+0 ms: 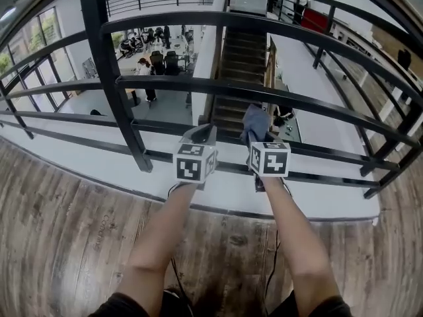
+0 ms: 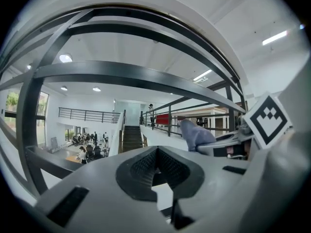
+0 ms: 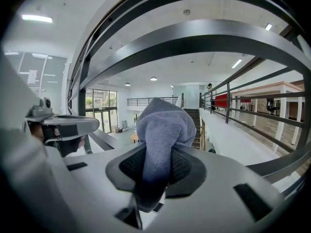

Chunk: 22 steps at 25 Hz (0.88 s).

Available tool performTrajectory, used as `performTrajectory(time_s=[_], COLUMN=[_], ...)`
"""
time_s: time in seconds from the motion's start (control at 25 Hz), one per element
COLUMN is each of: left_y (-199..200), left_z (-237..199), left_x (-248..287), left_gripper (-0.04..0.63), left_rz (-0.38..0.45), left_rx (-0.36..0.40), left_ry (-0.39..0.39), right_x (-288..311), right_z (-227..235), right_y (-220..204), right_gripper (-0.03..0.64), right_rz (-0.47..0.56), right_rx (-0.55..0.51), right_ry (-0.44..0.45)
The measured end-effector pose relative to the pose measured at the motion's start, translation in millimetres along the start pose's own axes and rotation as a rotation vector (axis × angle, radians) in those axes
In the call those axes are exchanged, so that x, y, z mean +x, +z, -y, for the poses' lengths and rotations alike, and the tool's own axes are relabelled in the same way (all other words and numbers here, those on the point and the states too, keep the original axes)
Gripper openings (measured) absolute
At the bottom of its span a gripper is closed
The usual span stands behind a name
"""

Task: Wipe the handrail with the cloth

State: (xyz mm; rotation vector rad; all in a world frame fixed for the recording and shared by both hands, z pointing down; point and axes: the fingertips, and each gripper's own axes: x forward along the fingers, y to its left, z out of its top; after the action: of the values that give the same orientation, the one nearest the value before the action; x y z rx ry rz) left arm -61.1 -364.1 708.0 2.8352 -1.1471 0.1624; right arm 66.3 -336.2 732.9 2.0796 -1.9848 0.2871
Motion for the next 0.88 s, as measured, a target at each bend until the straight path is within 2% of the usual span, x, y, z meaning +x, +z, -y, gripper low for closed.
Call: performTrajectory(time_s=[0.16, 0.56, 0.72, 0.88], left_y=[-1, 7, 12, 12], left_z=[26, 93, 138, 173], left_x=[8, 29, 42, 55], left_gripper=[0.002, 0.002, 0.002, 0.002], left_rz=[-0.001, -0.013, -0.008, -0.016], left_rx=[-0.063, -0.003, -0.007, -0.019], left_ry=[-0.051, -0.074, -0.126, -0.134], right_x=[-15, -45, -61, -79], right_z=[32, 95, 129, 165], right_y=[-6, -7, -12, -17], right_gripper=[0.087, 0.087, 0.087, 0.087], right_rz=[0.001, 0.008, 0.006, 0.023], right_rx=[0.003, 0.018, 0.024, 0.036], right_ry=[-0.029, -0.071, -0.096, -0.121])
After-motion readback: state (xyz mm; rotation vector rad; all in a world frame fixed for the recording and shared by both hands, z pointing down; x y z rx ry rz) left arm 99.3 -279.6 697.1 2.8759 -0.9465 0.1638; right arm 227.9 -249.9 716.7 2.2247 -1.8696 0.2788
